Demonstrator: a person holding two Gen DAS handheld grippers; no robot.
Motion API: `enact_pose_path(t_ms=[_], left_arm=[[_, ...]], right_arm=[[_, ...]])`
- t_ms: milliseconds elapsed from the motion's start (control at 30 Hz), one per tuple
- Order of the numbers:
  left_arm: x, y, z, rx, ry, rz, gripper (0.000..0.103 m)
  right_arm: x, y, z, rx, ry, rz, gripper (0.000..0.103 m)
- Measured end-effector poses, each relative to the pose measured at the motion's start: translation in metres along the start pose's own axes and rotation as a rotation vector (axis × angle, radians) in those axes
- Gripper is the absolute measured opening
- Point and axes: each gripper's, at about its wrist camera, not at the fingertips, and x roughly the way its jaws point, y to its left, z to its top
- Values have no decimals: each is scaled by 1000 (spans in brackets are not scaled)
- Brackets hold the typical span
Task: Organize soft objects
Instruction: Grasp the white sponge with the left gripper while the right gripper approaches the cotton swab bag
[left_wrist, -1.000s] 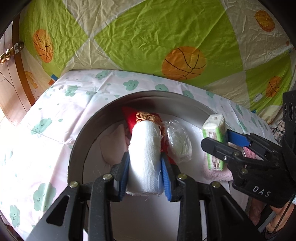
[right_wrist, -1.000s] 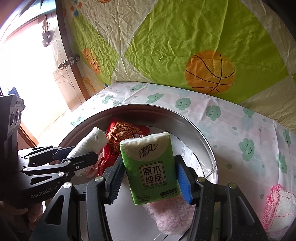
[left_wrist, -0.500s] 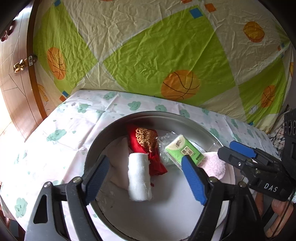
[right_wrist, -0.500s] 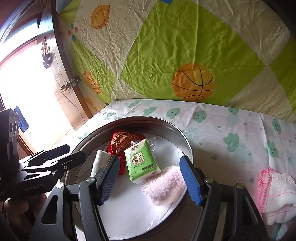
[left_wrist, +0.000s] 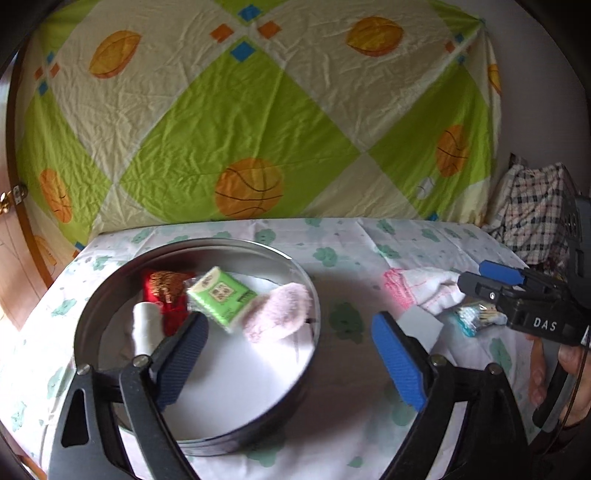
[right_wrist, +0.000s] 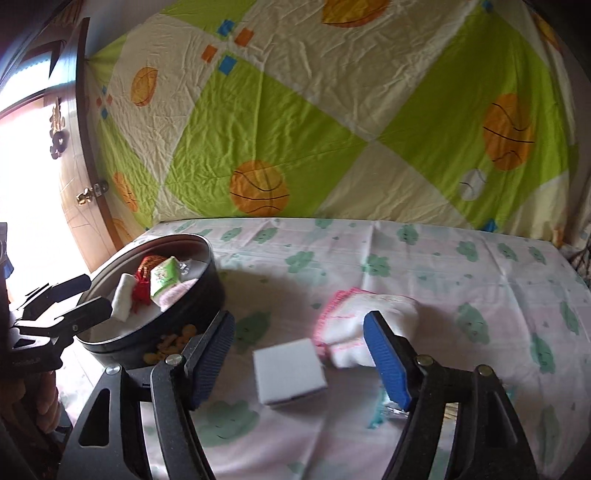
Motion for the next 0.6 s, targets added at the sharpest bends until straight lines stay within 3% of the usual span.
enact_pose_path(t_ms=[167,333,600], left_arm=[[14,-58,-8,98,40,-84,93],[47,-105,-18,169,140,-147,94],[92,-146,-25,239,239,-194,94]], right_arm=[[-18,-45,-14,60,0,-54,74],[-24,-73,-22,46,11,-121,74],[-28,-97,-29,21,20,-145,74]])
